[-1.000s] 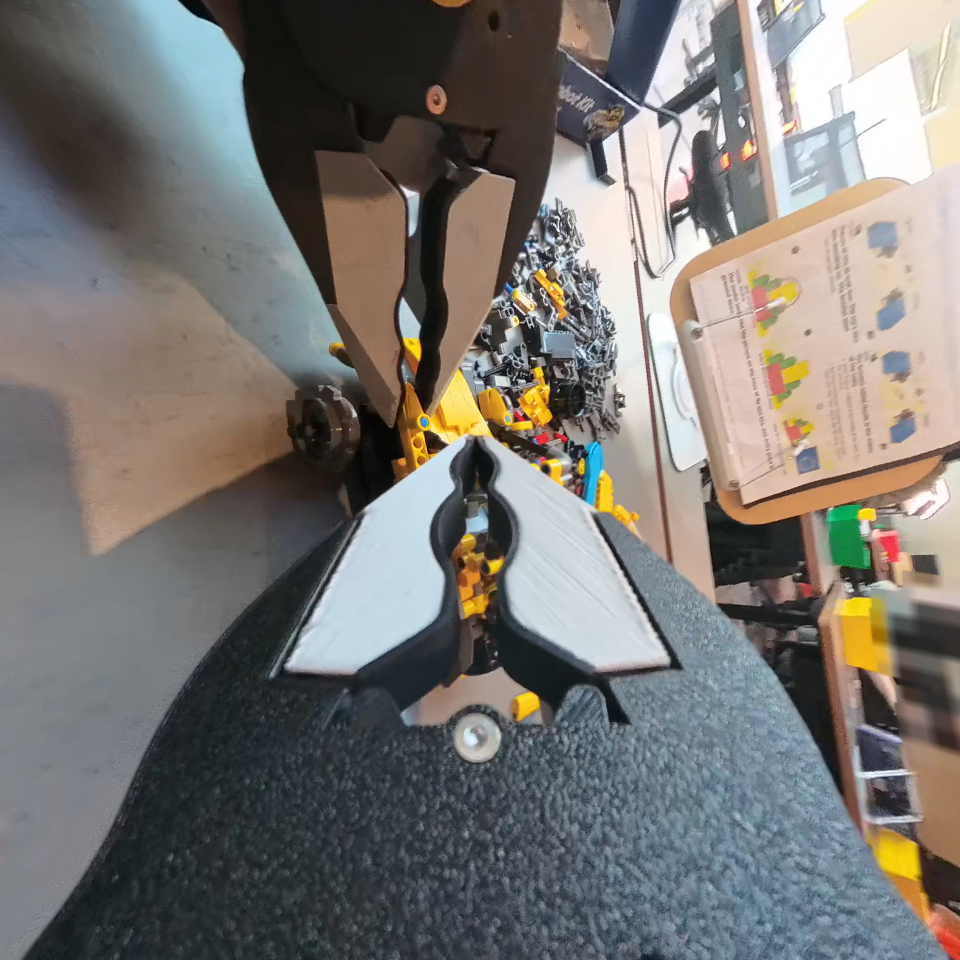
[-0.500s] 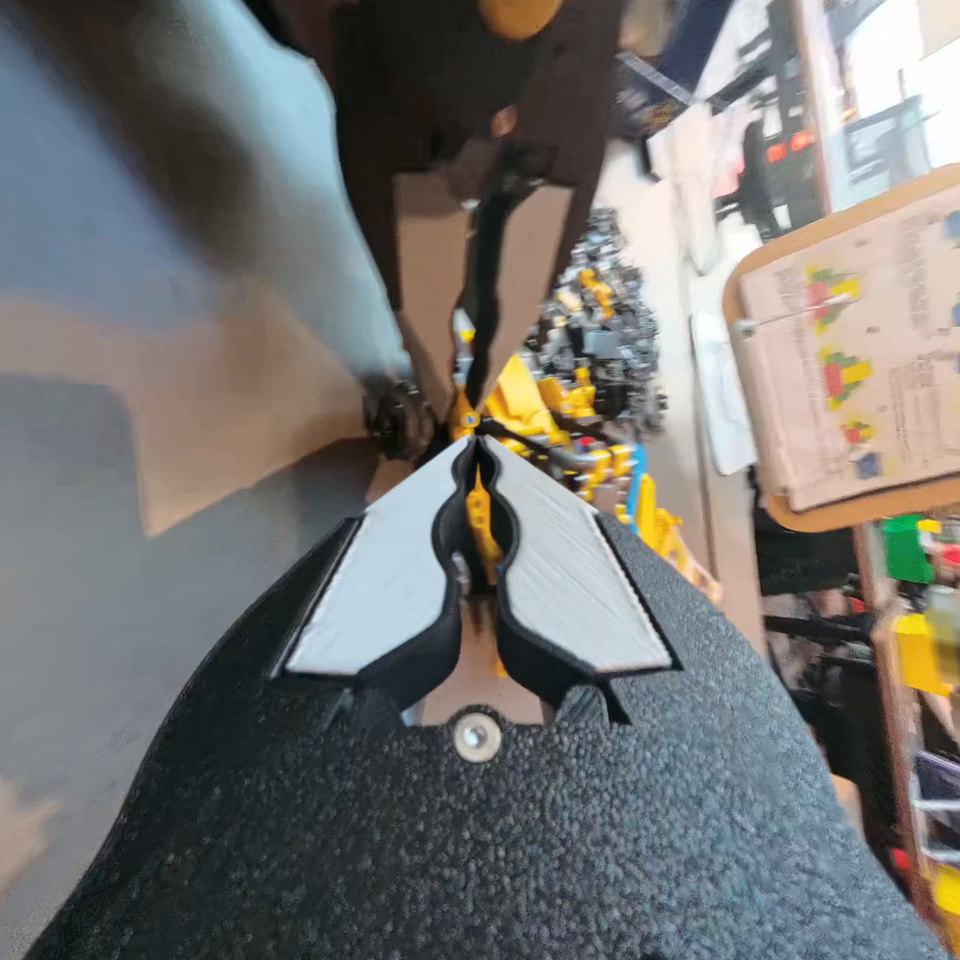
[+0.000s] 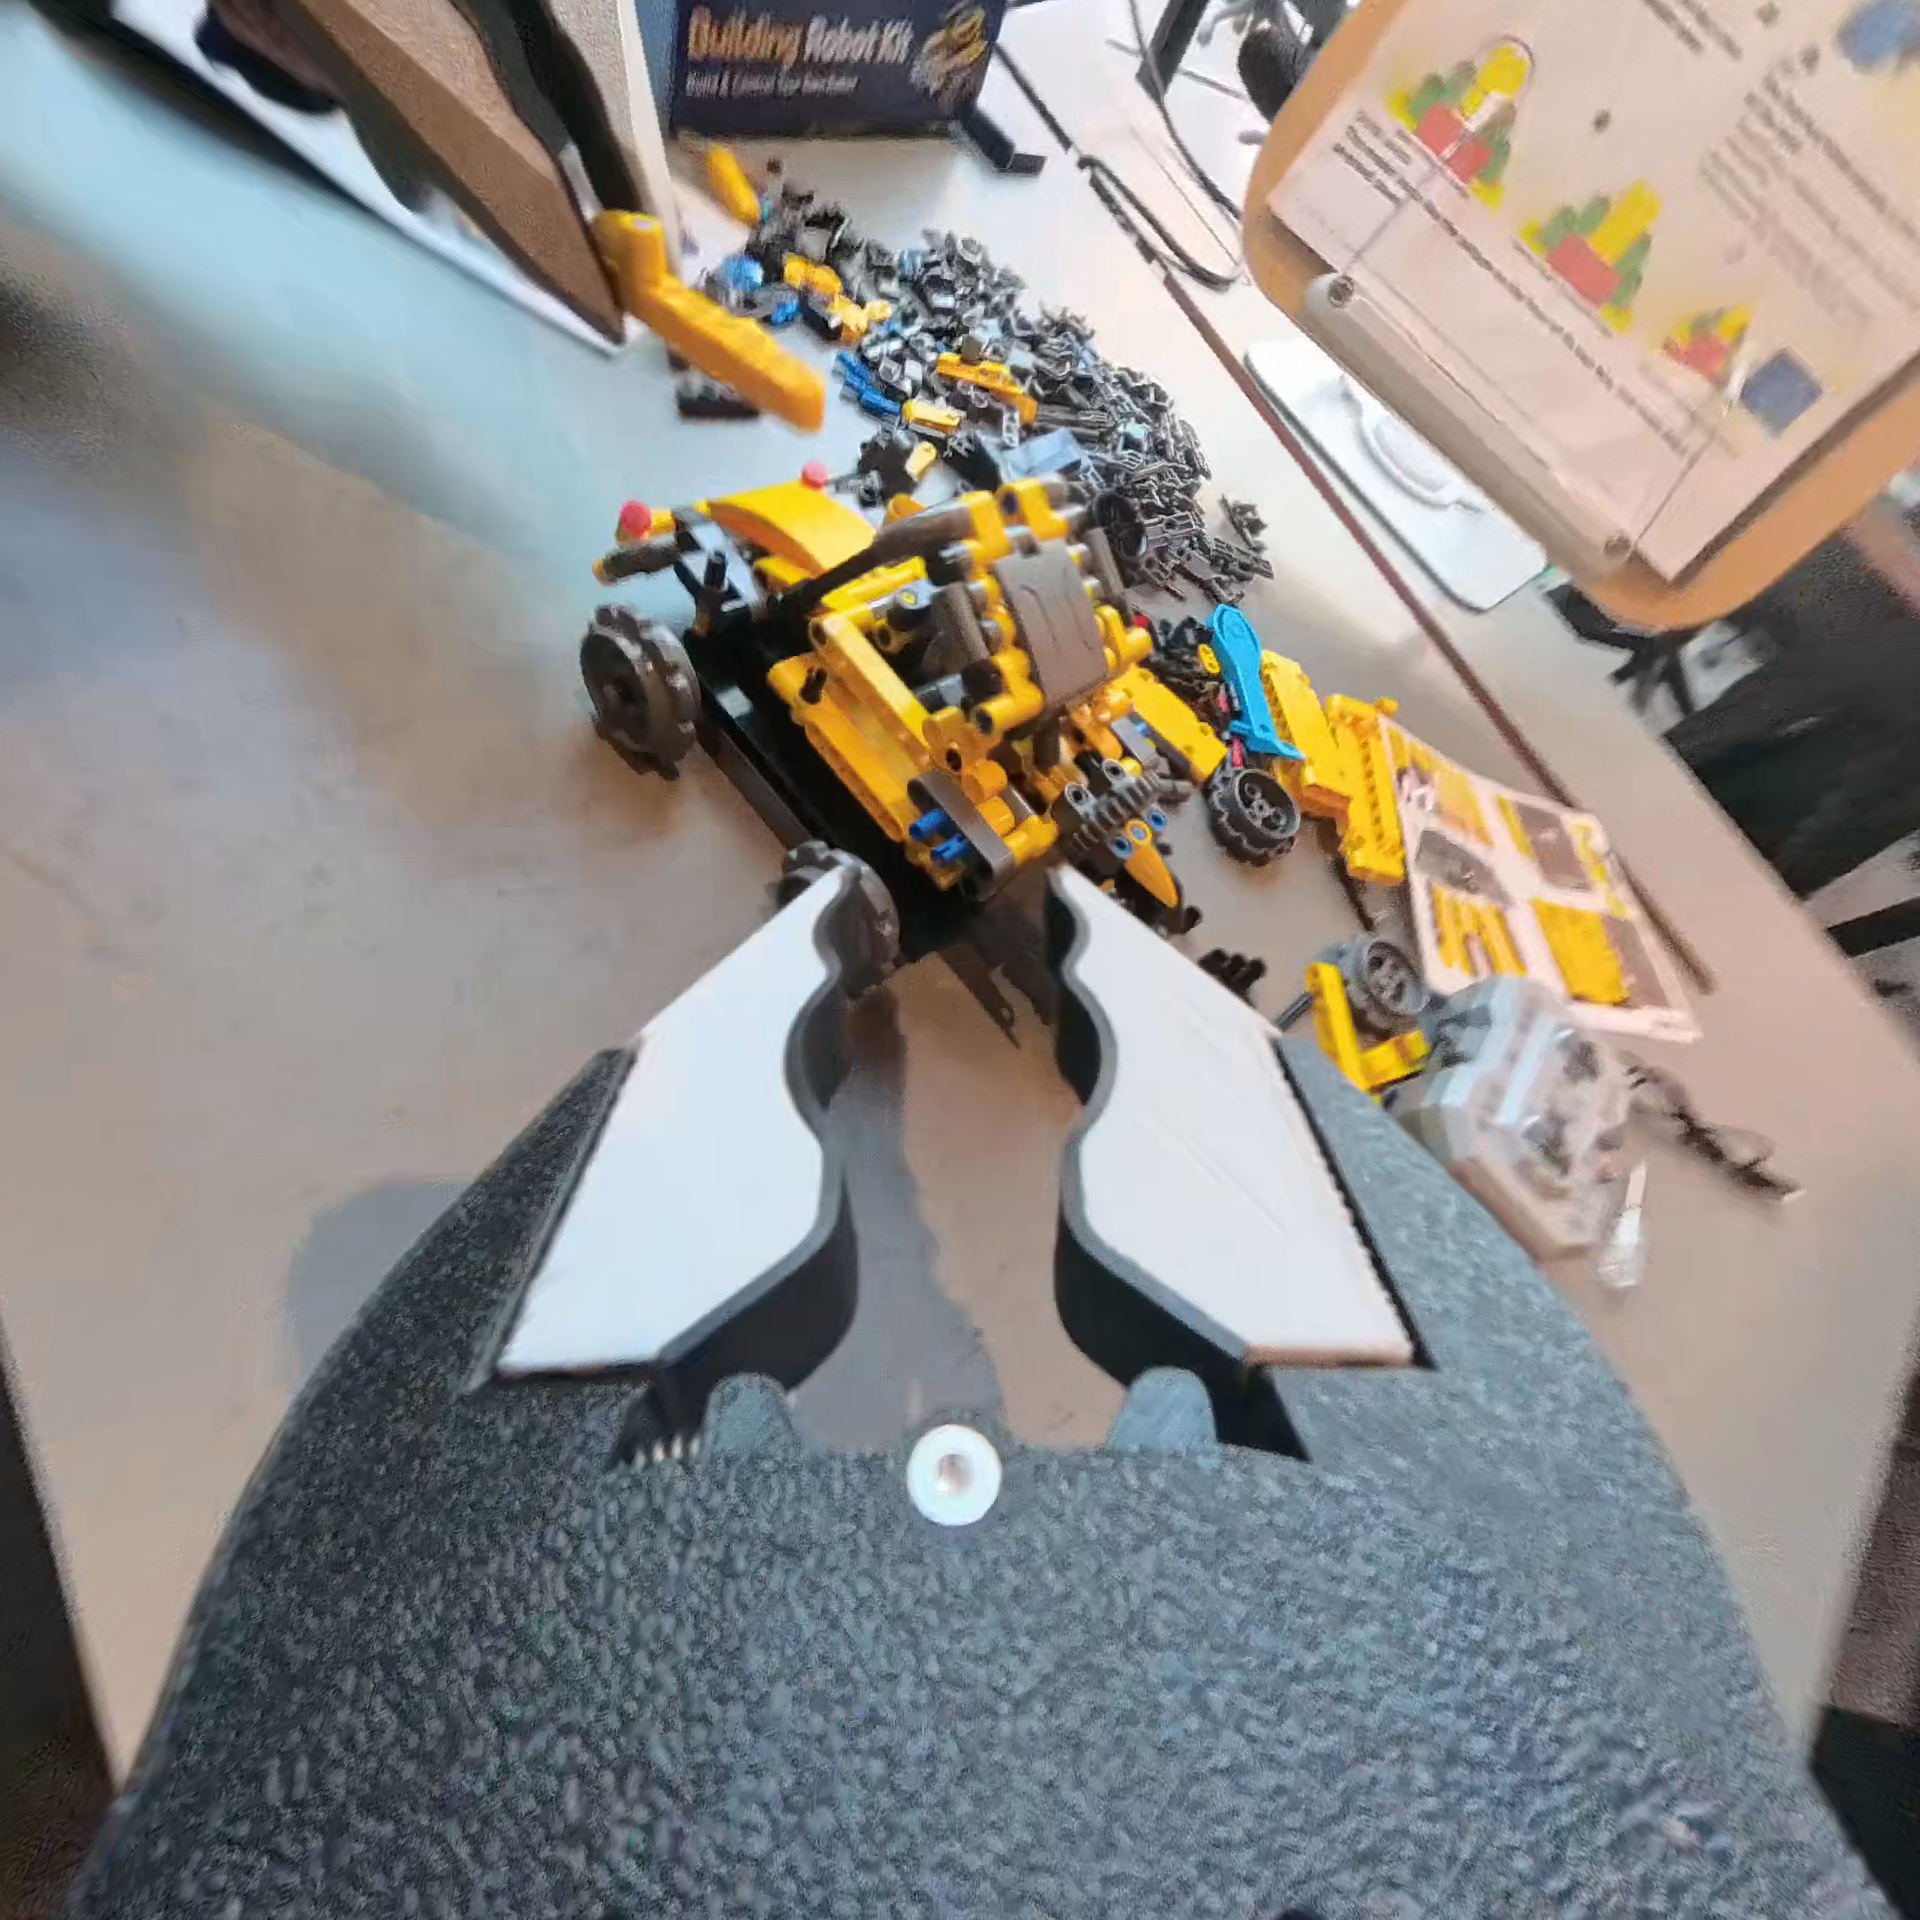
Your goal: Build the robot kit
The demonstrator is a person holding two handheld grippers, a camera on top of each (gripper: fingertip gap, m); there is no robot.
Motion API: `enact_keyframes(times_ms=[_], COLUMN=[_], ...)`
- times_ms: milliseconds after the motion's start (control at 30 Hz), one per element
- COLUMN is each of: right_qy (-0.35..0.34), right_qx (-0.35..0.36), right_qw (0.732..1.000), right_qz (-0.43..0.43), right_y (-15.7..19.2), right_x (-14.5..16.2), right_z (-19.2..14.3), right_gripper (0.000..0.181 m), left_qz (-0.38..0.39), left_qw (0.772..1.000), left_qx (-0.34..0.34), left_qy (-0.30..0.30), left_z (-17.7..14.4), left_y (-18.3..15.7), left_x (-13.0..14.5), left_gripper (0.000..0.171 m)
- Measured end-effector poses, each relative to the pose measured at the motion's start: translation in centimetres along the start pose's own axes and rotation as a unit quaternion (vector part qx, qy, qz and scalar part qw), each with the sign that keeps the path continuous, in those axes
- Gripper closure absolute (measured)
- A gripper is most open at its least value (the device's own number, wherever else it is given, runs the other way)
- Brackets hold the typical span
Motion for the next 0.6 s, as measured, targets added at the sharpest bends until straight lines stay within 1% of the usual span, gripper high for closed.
enact_keyframes(times_ms=[67,133,200,233,300,367,433,467,533,600], right_qy=[-0.024,-0.037,-0.041,-0.037,-0.031,-0.011,-0.023,-0.018,-0.005,0.010], right_qx=[-0.012,-0.005,-0.010,-0.024,-0.065,-0.103,-0.110,-0.127,-0.126,-0.113], right_qw=[0.999,0.998,0.996,0.995,0.988,0.982,0.981,0.980,0.981,0.985], right_qz=[0.041,0.051,0.075,0.094,0.134,0.157,0.155,0.154,0.150,0.128], right_y=[-0.3,-1.0,-2.3,-2.9,-3.5,-3.5,-3.4,-3.1,-2.4,-1.4], right_x=[0.1,0.4,0.7,0.9,1.1,1.5,1.4,1.4,1.6,2.1], right_z=[-0.4,0.0,0.7,1.2,2.3,3.5,3.7,3.6,3.2,2.3], right_gripper=[0.140,0.132,0.120,0.119,0.110,0.106,0.104,0.123,0.116,0.116], left_qz=[-0.037,-0.063,-0.080,-0.086,-0.090,-0.093,-0.105,-0.103,-0.087,-0.083], left_qw=[0.999,0.996,0.993,0.993,0.992,0.992,0.991,0.990,0.990,0.990], left_qx=[-0.025,-0.063,-0.083,-0.085,-0.087,-0.067,-0.021,-0.007,0.009,0.025], left_qy=[-0.017,-0.015,-0.013,-0.002,0.030,0.060,0.086,0.097,0.113,0.114], left_z=[-1.4,-1.8,-0.8,0.2,2.4,4.2,5.5,5.9,6.1,5.7], left_y=[2.1,4.8,7.3,8.3,9.6,9.9,9.1,8.6,7.5,6.2], left_x=[-0.1,-0.2,-0.2,-0.1,0.5,1.1,1.4,1.5,1.4,1.1], left_gripper=[0.167,0.167,0.166,0.167,0.167,0.167,0.167,0.167,0.167,0.167])
Point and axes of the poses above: each gripper's, where its closed fingertips meet, z out along the fingers, x out of its underside, y = z × x across the jaws, the point moved 7 cm from there along -z, back along the fingers, and after that the axes turned 6 degrees about -x, right-handed, at the moved point
